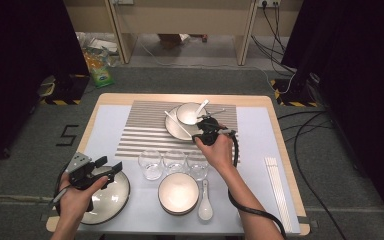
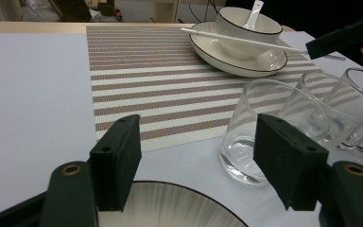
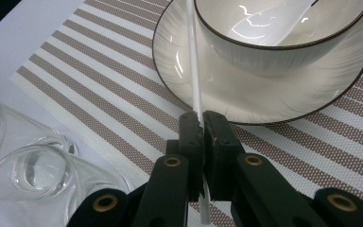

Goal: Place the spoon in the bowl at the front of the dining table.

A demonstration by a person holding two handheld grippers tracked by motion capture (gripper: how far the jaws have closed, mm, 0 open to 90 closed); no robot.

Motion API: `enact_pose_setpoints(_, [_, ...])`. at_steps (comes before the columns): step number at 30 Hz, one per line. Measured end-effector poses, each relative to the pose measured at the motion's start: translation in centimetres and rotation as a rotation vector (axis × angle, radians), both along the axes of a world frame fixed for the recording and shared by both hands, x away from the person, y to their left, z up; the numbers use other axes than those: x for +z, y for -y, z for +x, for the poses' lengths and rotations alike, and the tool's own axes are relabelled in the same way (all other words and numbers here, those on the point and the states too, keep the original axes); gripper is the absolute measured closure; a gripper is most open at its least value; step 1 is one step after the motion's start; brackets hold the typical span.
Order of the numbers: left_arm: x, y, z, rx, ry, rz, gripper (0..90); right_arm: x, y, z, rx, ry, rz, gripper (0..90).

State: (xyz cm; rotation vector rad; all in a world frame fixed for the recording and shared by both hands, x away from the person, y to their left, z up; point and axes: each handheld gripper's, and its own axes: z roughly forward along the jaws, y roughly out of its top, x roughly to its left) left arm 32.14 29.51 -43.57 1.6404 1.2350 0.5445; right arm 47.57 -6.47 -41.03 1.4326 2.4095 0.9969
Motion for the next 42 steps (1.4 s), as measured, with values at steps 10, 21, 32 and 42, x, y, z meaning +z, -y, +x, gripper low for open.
enact_pose_setpoints(10, [0.0, 0.0, 0.0, 0.000, 0.002, 0.003, 32.2, -0.4, -0.4, 0.4, 0.007, -0.009, -0.034, 86.4])
enact_pose_setpoints(21, [0.1, -0.1, 0.0, 0.002, 0.005, 0.005, 32.2, -1.2, -0.6, 1.0, 0.020, -0.036, -0.074, 86.3])
enact_pose_setpoints(32, [0.1, -0.1, 0.0, 0.002, 0.004, 0.009, 32.3, -1.7, -0.5, 1.2, 0.034, -0.059, -0.081, 86.4])
enact_pose_setpoints(42, [0.0, -0.1, 0.0, 0.001, 0.007, 0.003, 32.3, -1.7, -0.6, 1.3, 0.032, -0.079, -0.087, 85.8])
